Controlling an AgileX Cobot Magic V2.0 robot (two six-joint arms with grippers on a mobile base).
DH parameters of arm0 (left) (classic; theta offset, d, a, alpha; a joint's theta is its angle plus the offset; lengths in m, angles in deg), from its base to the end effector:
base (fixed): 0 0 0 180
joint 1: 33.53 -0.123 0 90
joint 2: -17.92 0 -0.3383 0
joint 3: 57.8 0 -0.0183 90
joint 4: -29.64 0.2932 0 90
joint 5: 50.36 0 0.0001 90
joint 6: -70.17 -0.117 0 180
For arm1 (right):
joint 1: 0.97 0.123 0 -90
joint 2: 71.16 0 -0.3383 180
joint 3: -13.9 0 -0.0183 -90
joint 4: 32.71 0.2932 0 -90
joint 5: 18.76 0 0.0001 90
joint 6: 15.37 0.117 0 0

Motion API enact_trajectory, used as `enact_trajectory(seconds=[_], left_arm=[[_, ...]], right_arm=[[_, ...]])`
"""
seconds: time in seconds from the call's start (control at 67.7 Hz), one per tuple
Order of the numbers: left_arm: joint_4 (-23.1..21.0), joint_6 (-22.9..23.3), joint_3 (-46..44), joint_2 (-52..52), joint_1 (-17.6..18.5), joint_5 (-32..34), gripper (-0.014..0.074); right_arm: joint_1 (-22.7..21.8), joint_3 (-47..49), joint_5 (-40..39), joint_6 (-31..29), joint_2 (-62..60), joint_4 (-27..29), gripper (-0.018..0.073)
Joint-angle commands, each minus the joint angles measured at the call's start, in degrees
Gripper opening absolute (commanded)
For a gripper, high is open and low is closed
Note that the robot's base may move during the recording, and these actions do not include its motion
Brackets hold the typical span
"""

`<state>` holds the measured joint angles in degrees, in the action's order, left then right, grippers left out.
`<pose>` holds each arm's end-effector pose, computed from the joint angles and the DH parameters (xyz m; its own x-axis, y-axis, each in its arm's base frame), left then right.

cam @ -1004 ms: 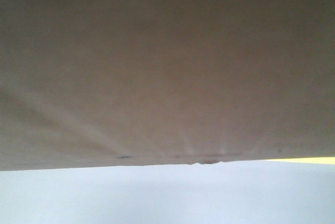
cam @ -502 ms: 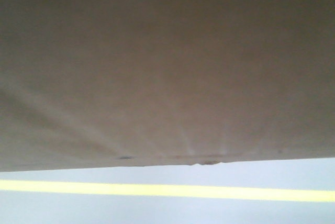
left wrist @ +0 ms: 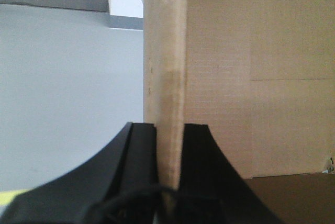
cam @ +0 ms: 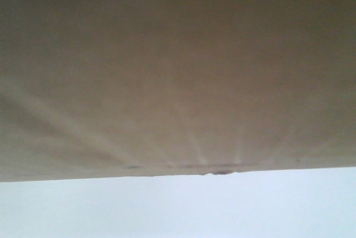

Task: Grab box from left shelf to table start
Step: 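Hold the box with both grippers while the base turns away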

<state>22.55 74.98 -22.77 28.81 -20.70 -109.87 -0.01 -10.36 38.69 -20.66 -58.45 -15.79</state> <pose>-0.0243 -0.0072 0.3734 -0.3005 -0.0809 -0.9503 0.2799 0.9451 -0.1690 -0.0555 0.0278 0.4361 -0.0750 0.0665 -0.9950 -0.2565 0.9629 0.0837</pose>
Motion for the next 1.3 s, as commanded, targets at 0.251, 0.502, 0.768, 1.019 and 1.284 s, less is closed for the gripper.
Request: enact_trajectory(seconds=[0.251, 0.502, 0.768, 1.019, 1.284], left_arm=[[0.3, 0.2, -0.6, 1.2, 0.4, -1.7, -0.0100], [0.3, 0.2, -0.6, 1.2, 0.4, -1.7, -0.0100], [0.3, 0.2, -0.6, 1.2, 0.4, -1.7, -0.0100], [0.3, 0.2, -0.6, 1.2, 0.4, -1.7, -0.0100], [0.3, 0.2, -0.6, 1.2, 0.4, -1.6, -0.0100]], right_arm=[[0.0, 1.6, -2.8, -0.1, 1.1, -1.1, 0.0059], [0.0, 1.6, -2.8, -0.1, 1.1, -1.1, 0.0059], [0.0, 1.6, -2.7, -0.1, 1.1, -1.1, 0.0059], [0.0, 1.5, -2.7, -0.1, 1.1, -1.1, 0.0059], [0.0, 1.5, -2.5, -0.1, 1.1, -1.1, 0.0059]])
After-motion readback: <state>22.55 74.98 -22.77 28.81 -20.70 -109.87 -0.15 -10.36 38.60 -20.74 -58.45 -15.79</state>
